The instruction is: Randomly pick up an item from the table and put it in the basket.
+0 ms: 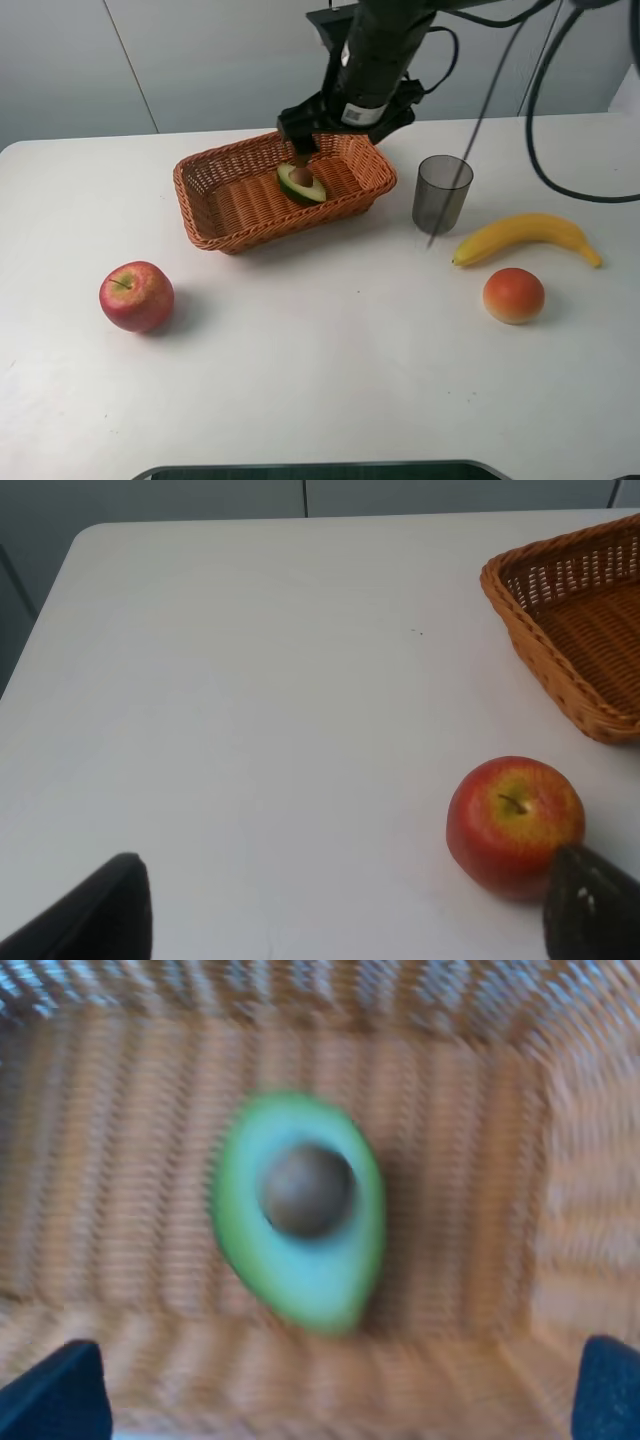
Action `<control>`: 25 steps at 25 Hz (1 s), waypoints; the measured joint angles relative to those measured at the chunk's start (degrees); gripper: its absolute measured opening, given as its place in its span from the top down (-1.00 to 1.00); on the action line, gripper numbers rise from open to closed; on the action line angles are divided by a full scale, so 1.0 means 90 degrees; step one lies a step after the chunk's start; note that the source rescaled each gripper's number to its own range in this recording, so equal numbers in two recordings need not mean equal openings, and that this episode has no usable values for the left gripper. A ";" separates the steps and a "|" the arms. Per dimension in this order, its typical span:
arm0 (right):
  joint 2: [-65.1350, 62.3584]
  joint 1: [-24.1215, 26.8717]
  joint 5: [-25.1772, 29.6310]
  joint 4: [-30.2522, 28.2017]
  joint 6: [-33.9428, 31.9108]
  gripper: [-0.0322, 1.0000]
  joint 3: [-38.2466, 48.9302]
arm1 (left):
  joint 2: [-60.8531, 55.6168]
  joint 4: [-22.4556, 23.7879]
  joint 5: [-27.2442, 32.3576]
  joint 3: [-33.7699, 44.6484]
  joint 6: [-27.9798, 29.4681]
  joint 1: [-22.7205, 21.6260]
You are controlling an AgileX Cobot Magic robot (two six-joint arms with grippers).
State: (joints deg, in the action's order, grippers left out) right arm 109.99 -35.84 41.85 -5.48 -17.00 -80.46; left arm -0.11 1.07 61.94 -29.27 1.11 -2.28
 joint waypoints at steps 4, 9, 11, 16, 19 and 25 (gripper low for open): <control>-0.1062 0.0702 0.0041 0.0128 0.0000 -1.00 0.1107 | 0.0000 0.0000 0.0000 0.0000 0.0000 0.0000; -0.2553 0.1763 0.0227 0.0175 0.0026 -1.00 0.2277 | 0.0000 0.0000 0.0000 0.0000 0.0000 0.0000; -0.3200 0.2248 0.0383 0.0175 0.0154 -1.00 0.2710 | 0.0000 0.0000 0.0000 0.0000 0.0000 0.0000; -0.4713 0.3187 0.0745 0.0175 0.0501 -1.00 0.3479 | 0.0000 0.0000 0.0000 0.0000 0.0000 0.0000; -0.5528 0.3448 0.0948 0.0175 0.0635 -1.00 0.3759 | 0.0000 0.0000 0.0000 0.0000 0.0000 0.0000; -0.7068 0.3478 0.1179 0.0243 0.0685 -1.00 0.4286 | 0.0000 0.0000 0.0000 0.0000 0.0000 0.0000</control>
State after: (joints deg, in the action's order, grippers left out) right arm 46.37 -4.54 52.47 -3.30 -10.83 -41.89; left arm -0.11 1.07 61.94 -29.27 1.11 -2.28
